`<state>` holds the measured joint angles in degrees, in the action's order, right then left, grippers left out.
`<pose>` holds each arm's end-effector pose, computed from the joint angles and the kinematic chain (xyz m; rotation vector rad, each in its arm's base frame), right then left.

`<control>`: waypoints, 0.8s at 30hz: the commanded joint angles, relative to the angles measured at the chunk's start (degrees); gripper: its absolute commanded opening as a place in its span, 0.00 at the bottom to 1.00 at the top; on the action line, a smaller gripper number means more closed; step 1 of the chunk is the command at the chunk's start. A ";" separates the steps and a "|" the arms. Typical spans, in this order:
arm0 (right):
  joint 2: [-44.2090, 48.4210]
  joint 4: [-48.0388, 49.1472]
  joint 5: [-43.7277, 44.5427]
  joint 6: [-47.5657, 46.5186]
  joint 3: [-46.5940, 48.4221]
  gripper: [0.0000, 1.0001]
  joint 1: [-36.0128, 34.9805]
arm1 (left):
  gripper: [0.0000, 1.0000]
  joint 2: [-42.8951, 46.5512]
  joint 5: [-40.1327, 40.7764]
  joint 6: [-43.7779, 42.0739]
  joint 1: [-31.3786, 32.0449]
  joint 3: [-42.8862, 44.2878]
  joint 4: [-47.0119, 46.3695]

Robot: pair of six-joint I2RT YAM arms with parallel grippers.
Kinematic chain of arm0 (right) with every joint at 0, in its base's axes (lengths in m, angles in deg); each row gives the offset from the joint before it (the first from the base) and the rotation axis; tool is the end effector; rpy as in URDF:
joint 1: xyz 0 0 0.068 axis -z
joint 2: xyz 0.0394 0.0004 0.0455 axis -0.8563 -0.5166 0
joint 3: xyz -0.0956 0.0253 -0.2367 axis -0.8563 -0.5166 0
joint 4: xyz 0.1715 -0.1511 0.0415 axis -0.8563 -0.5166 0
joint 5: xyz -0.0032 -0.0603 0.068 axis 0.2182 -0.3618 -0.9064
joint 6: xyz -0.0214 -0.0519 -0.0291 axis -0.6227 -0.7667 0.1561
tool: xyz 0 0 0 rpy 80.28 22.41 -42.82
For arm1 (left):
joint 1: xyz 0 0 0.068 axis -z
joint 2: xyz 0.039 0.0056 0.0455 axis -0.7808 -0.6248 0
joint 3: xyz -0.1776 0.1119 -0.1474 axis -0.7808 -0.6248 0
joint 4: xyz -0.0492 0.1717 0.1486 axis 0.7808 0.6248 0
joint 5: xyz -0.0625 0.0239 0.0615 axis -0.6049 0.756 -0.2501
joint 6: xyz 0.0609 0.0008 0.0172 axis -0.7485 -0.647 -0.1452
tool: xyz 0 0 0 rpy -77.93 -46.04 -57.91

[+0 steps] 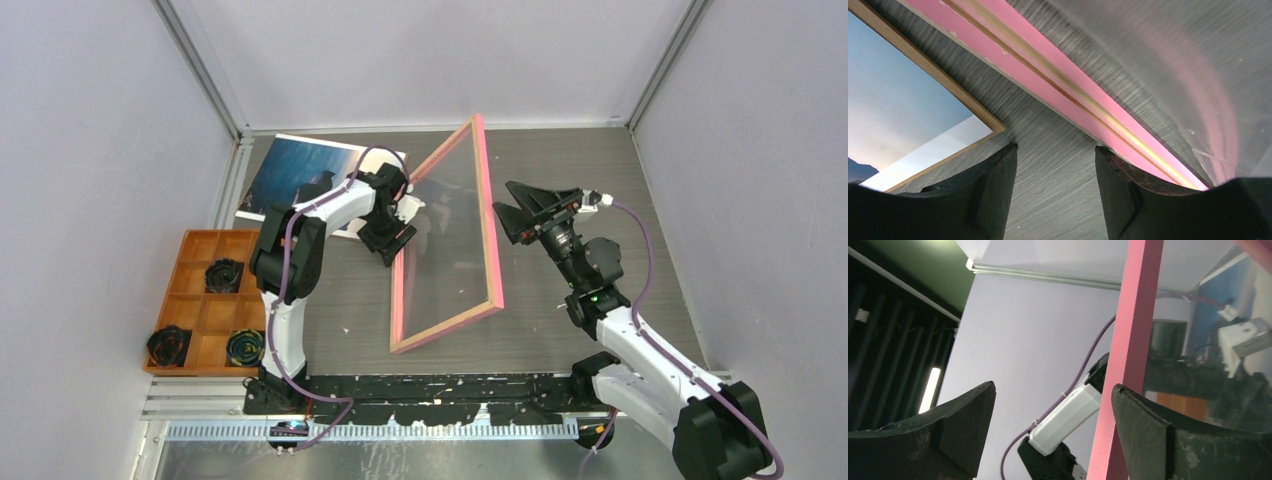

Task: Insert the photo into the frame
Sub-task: Pick up the photo frame from the center of the board.

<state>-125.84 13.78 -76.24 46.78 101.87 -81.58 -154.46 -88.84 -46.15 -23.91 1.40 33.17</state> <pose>0.1855 0.0848 0.2903 0.7463 1.3548 1.7299 0.3231 -0.1745 0.1533 1.0789 2.8054 -0.2199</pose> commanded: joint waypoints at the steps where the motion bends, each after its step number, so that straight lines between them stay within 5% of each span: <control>1: -5.98 -7.42 1.41 2.27 0.60 0.90 -5.65 | 0.62 -2.10 -11.08 2.73 2.90 -2.70 -5.43; 16: -7.38 -13.59 27.83 1.60 3.57 0.90 -18.76 | 0.61 -1.10 -10.73 2.77 2.90 -4.22 -6.07; 24: -5.68 -10.71 24.43 -5.06 7.20 0.91 -18.88 | 0.61 -0.32 -10.21 2.51 2.67 -4.91 -6.16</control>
<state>-133.29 2.75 -52.94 46.01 106.61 -100.15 -152.84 -90.17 -45.47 -23.00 -0.85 30.48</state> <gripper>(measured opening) 0.906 0.609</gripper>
